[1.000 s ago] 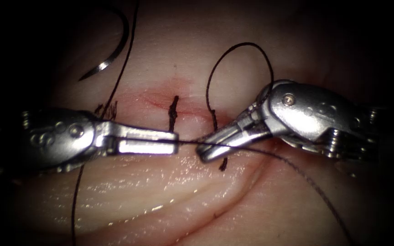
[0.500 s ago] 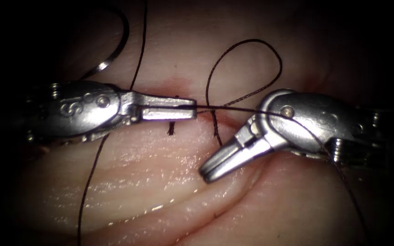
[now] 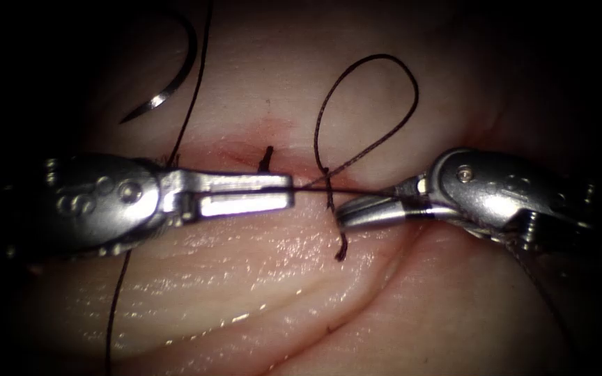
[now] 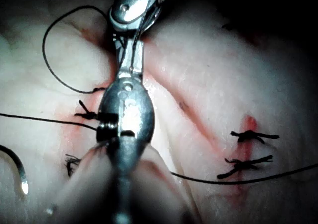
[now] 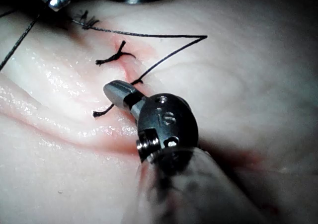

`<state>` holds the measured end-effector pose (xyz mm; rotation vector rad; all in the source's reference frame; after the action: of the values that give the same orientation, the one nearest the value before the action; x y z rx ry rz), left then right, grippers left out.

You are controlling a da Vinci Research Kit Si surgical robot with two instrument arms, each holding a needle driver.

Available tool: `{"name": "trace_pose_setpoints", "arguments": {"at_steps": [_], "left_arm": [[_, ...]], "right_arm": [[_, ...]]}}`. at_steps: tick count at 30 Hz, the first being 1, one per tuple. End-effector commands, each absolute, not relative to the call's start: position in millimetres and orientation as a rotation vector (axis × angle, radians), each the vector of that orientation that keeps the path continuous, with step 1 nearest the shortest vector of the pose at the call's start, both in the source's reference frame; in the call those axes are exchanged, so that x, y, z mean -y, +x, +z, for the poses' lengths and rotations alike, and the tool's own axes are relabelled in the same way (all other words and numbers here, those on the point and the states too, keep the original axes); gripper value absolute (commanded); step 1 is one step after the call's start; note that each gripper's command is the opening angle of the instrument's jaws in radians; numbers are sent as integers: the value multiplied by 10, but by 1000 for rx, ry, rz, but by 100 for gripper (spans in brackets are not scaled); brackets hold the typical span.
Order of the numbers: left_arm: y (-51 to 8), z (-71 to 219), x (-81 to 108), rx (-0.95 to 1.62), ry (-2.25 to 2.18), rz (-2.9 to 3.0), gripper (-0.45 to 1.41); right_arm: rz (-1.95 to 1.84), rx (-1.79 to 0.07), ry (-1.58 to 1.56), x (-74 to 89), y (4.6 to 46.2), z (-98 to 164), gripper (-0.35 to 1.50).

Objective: Wound Closure

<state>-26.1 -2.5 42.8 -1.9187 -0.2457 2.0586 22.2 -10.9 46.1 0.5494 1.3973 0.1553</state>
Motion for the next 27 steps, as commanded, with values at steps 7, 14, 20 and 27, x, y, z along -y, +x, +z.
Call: {"name": "trace_pose_setpoints", "arguments": {"at_steps": [7, 14, 20, 27], "left_arm": [[-268, 442, 44, 237, -1946, 2065, -45], [-267, 460, 47, 265, -1938, 2059, -45], [-259, 479, 38, 278, -1945, 2057, -45], [-252, 502, 18, 280, -1931, 2059, -45]], "right_arm": [[458, -1724, 499, 55, 241, 474, -35], [441, -1779, 593, 34, 263, 482, -35], [381, -1874, 730, 33, 263, 474, -35], [235, -1855, 891, 28, 244, 447, -35]]}}
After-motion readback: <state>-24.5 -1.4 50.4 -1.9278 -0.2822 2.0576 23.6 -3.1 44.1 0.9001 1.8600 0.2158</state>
